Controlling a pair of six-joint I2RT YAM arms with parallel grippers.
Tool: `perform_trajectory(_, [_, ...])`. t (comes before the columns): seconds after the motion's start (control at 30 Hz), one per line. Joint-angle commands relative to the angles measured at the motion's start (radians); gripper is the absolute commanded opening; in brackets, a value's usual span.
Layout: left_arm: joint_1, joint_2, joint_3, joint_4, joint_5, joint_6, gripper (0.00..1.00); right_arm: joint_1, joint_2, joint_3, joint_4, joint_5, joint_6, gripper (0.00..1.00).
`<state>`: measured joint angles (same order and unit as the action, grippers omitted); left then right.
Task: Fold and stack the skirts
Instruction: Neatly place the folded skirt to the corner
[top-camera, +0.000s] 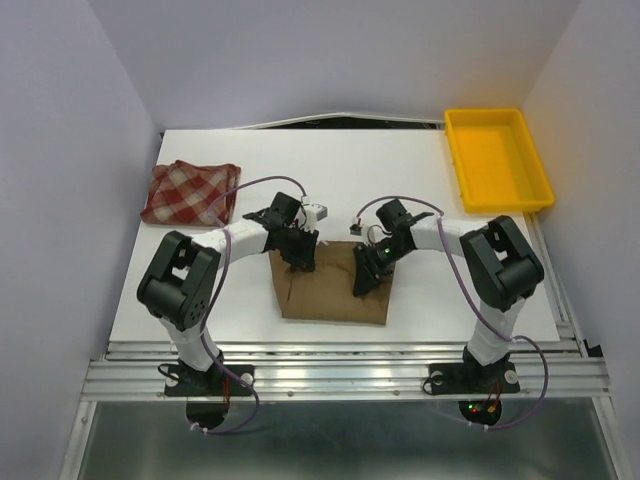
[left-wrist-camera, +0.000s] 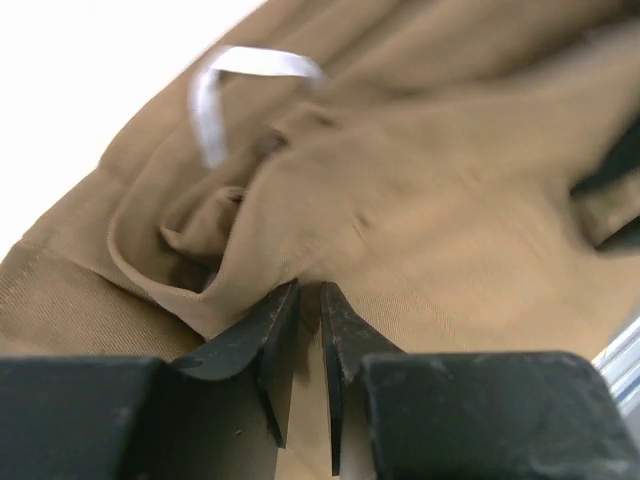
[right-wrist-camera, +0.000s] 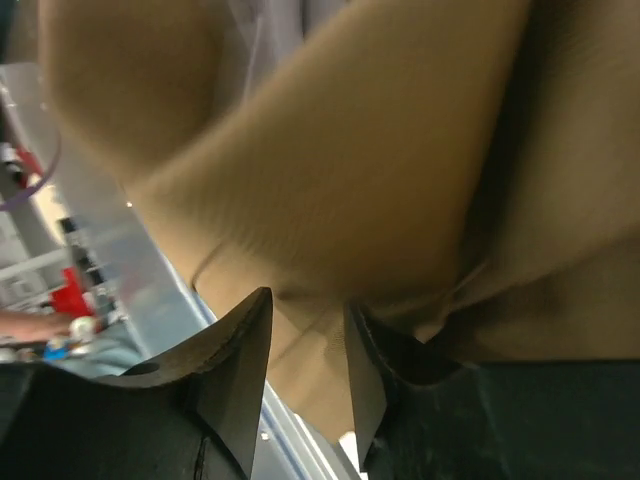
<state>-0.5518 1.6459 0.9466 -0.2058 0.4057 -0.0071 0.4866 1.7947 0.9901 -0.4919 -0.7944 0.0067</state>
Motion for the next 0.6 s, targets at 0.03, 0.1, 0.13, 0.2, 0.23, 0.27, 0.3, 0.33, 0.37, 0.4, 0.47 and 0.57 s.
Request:
perform_trajectory(0.03, [0.119, 0.133, 0.141, -0.014, -0.034, 0.051, 0.26, 0.000, 0.158, 0.174, 0.093, 0.199, -0.037, 0.40])
perform_trajectory(0.1, [0.145, 0.166, 0.193, -0.003, -0.071, 0.093, 0.26, 0.000, 0.228, 0.281, 0.101, 0.237, -0.042, 0.40])
perform_trajectory(0.13, [0.154, 0.173, 0.213, -0.001, -0.091, 0.107, 0.27, 0.000, 0.251, 0.321, 0.101, 0.238, -0.040, 0.40])
perform_trajectory(0.2, [0.190, 0.196, 0.276, 0.002, -0.114, 0.143, 0.27, 0.000, 0.296, 0.398, 0.099, 0.241, -0.036, 0.40])
perform_trajectory(0.23, [0.199, 0.203, 0.299, -0.001, -0.117, 0.153, 0.27, 0.000, 0.339, 0.476, 0.099, 0.247, -0.034, 0.40])
perform_trajectory(0.27, [0.208, 0.210, 0.317, -0.007, -0.116, 0.159, 0.27, 0.000, 0.359, 0.516, 0.098, 0.256, -0.031, 0.40])
perform_trajectory(0.3, [0.222, 0.209, 0.351, -0.017, -0.113, 0.171, 0.28, -0.009, 0.394, 0.556, 0.095, 0.271, -0.025, 0.40])
perform_trajectory(0.33, [0.227, 0.204, 0.360, -0.018, -0.110, 0.177, 0.29, -0.010, 0.408, 0.628, 0.095, 0.273, -0.022, 0.40])
perform_trajectory(0.37, [0.228, 0.183, 0.366, -0.017, -0.117, 0.182, 0.33, -0.010, 0.419, 0.662, 0.095, 0.274, -0.013, 0.40])
perform_trajectory(0.4, [0.233, 0.166, 0.376, -0.008, -0.126, 0.194, 0.37, -0.010, 0.423, 0.688, 0.095, 0.265, 0.027, 0.41])
perform_trajectory(0.47, [0.248, 0.135, 0.382, 0.002, -0.131, 0.200, 0.45, -0.010, 0.416, 0.734, 0.104, 0.238, 0.090, 0.43])
perform_trajectory(0.57, [0.318, 0.069, 0.403, -0.009, -0.081, 0.168, 0.60, -0.010, 0.350, 0.678, 0.221, 0.216, 0.292, 0.59])
